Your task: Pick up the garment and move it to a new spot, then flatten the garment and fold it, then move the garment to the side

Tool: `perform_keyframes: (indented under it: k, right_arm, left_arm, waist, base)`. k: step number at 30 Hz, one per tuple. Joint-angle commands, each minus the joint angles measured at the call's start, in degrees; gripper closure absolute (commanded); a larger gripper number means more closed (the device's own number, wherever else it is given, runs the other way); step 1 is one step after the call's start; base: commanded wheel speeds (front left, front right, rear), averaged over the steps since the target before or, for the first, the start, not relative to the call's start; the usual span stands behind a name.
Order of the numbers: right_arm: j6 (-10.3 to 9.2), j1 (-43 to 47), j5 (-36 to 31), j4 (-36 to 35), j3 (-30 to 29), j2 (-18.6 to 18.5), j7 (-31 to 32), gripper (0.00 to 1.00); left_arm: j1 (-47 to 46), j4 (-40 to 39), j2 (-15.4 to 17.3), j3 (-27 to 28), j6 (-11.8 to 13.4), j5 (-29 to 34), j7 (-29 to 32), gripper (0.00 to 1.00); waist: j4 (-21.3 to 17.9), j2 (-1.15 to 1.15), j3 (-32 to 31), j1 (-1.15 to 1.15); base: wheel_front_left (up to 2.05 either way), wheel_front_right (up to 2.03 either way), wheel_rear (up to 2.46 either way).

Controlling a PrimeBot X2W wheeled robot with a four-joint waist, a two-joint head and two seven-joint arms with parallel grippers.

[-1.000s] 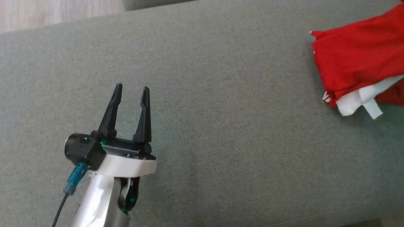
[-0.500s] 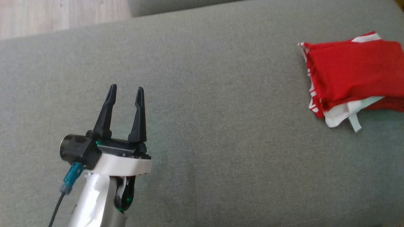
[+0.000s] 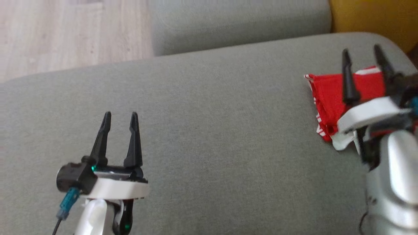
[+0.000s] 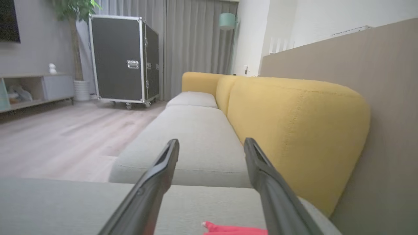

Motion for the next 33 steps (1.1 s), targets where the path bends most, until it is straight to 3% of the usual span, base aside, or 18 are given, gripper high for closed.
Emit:
perform_keyframes:
  k: [1,6,11,18,33]
  right_arm:
    - [-0.04,0.6,1.3,-3.3,0.7,1.9,-1.0,0.00]
    - [-0.04,6.6,6.9,-3.9,0.2,4.3,-5.0,0.00]
    - [-0.04,13.7,15.6,2.4,4.8,4.4,-12.3,0.00]
    - [-0.04,15.6,16.9,6.7,7.0,4.4,-14.0,0.00]
    - [-0.04,15.2,16.6,5.4,7.7,4.4,-14.1,0.00]
  left_arm:
    - [-0.7,-1.4,0.2,2.1,0.3,-0.5,-0.3,0.00]
    - [0.9,-0.3,0.2,3.3,1.1,-1.9,-0.3,0.00]
    - [3.2,2.2,0.2,4.0,1.2,-2.7,-0.3,0.00]
    - [4.8,2.1,0.2,5.1,1.3,-3.6,-0.3,0.00]
    - [5.0,0.6,0.2,5.3,1.0,-5.8,-0.3,0.00]
  waist:
    - [1.3,0.00,-1.9,0.01]
    - [2.6,0.00,-2.9,0.01]
    - [3.5,0.00,-3.4,0.01]
    - [3.7,0.00,-3.4,0.01]
    - [3.4,0.00,-3.5,0.01]
  base:
    - [0.00,0.00,0.00]
    - [0.00,0.00,0.00]
    - [0.00,0.00,0.00]
    - [0.00,0.00,0.00]
    - [0.00,0.00,0.00]
